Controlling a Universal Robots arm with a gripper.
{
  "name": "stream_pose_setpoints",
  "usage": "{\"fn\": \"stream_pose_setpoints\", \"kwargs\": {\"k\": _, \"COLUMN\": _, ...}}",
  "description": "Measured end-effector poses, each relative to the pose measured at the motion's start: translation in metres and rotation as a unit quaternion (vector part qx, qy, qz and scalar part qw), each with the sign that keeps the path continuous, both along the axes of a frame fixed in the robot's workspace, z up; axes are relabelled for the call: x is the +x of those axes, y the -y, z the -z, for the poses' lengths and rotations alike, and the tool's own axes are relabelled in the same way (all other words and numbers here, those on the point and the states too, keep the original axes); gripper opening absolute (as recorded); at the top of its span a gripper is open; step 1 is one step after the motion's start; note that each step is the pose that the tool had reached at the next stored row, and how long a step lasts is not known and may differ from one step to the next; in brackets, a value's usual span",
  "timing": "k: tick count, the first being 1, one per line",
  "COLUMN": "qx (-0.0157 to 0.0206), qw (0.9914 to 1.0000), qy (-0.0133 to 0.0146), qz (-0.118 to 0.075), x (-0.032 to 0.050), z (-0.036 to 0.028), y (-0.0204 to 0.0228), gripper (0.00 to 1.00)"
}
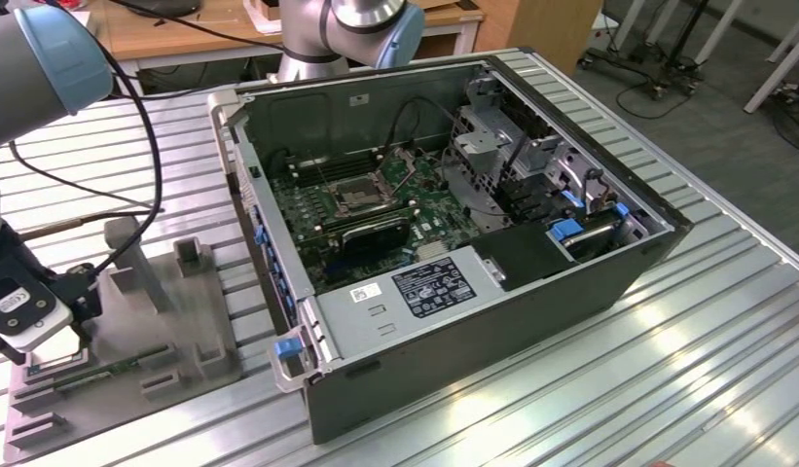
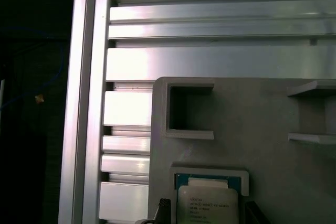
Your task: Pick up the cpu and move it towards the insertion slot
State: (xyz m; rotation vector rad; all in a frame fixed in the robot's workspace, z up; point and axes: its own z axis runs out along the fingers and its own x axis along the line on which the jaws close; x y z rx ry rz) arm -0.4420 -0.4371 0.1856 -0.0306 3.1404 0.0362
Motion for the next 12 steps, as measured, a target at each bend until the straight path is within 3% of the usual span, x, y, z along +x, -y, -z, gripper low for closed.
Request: {"fn": "stream_pose_setpoints", "kwargs": {"k": 12, "qx": 0.0, "qw": 1.0, "qy": 0.0, "qz": 0.0, "x": 0.0, "z": 0.003, "y": 0.0, "gripper": 0.65}}
